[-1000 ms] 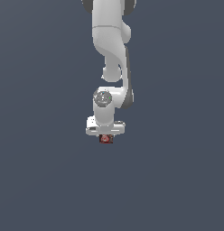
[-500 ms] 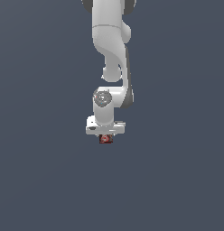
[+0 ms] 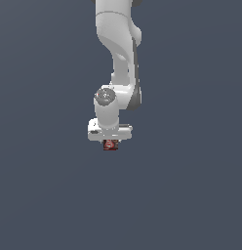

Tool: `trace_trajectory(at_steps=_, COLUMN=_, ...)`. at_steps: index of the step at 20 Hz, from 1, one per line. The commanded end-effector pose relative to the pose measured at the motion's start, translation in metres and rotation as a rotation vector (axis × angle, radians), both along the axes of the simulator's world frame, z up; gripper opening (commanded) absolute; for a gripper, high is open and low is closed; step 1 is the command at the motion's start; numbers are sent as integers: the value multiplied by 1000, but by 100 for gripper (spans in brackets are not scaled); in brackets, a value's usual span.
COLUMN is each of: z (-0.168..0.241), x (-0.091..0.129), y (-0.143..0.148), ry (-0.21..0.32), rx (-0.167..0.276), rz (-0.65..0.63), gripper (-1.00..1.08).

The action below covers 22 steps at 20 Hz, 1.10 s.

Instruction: Pick up the object and move it to a goal position.

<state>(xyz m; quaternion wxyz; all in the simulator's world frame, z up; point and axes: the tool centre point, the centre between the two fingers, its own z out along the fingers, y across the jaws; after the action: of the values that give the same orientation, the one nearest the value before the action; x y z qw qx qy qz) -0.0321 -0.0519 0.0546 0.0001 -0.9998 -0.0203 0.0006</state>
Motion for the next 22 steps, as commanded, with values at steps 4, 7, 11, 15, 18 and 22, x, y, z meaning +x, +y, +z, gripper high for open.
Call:
trace_trajectory(at_steps=4, z=43, x=-10, y=-21, ry=-1, rx=0, rz=-1, gripper=-100)
trace_trajectory(at_steps=7, z=73, x=-17, y=-35, ry=-1, rx=0, rz=-1, gripper=-100)
trace_trajectory(at_steps=11, z=113, x=-26, y=-54, ry=-1, rx=1, rz=-1, gripper=-100)
trace_trajectory(at_steps=15, z=147, x=-33, y=-70, ry=-1, rx=1, rz=-1, gripper=-100)
trace_trajectory(at_steps=18, z=169, x=-37, y=-80, ry=-1, rx=1, rz=-1, gripper=-100)
trace_trajectory(at_steps=22, z=189, x=-40, y=-91, ry=-1, rx=1, rz=-1, gripper=-100)
